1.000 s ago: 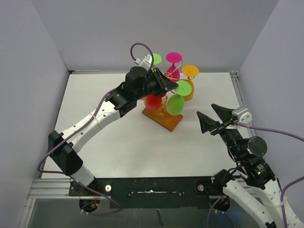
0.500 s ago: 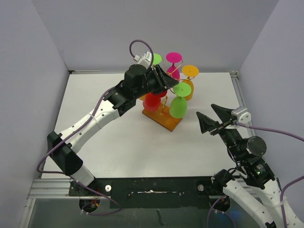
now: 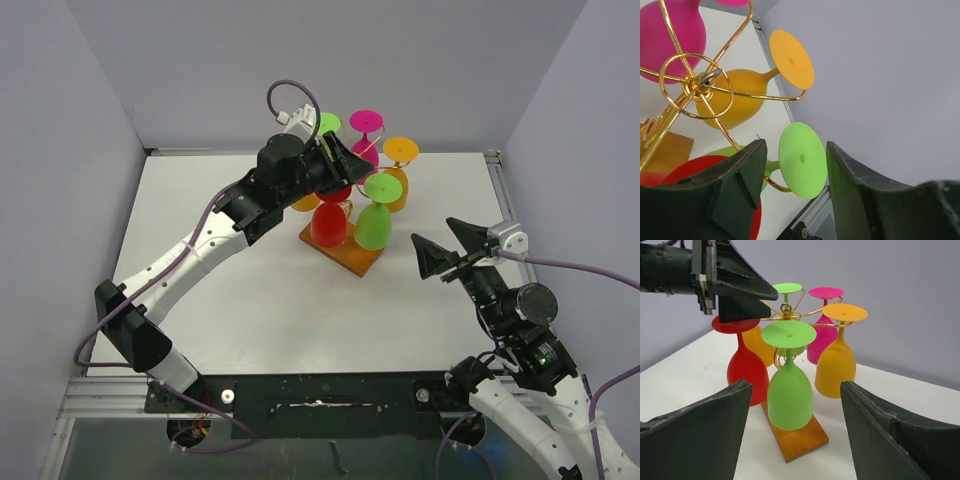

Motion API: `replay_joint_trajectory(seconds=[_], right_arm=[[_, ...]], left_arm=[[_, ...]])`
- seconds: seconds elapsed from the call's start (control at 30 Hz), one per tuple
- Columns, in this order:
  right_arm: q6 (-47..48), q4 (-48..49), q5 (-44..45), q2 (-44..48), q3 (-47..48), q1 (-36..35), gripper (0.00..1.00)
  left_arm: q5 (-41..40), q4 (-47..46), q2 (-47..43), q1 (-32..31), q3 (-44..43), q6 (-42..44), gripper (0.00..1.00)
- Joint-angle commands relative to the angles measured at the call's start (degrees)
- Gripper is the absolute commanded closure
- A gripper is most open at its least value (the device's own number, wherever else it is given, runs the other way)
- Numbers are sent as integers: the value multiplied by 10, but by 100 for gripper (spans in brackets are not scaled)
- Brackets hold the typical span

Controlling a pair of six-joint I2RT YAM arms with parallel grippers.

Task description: Place the wine glass upside down on the wine glass rack

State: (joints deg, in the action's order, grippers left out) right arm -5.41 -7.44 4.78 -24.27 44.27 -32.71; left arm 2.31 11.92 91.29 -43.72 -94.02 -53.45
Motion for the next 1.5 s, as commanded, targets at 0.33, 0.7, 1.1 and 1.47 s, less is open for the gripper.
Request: replay_joint_trajectory(seconds=[0.33,0.7,1.1,1.47], right_arm=[[-89,-120,139,-72,98,-3,19],[-137,-168,269,-26,103,-3,10],[-117,-196,319,1,109,-4,10],[-115,-200,316,20,113,-3,9]], left_arm=[[-8,14,-150,87,39,140,36],[-189,69,-384,122,304,302,29],[-259,86,-589,122,431,346,29],[-257,83,-612,122,386,389,29]])
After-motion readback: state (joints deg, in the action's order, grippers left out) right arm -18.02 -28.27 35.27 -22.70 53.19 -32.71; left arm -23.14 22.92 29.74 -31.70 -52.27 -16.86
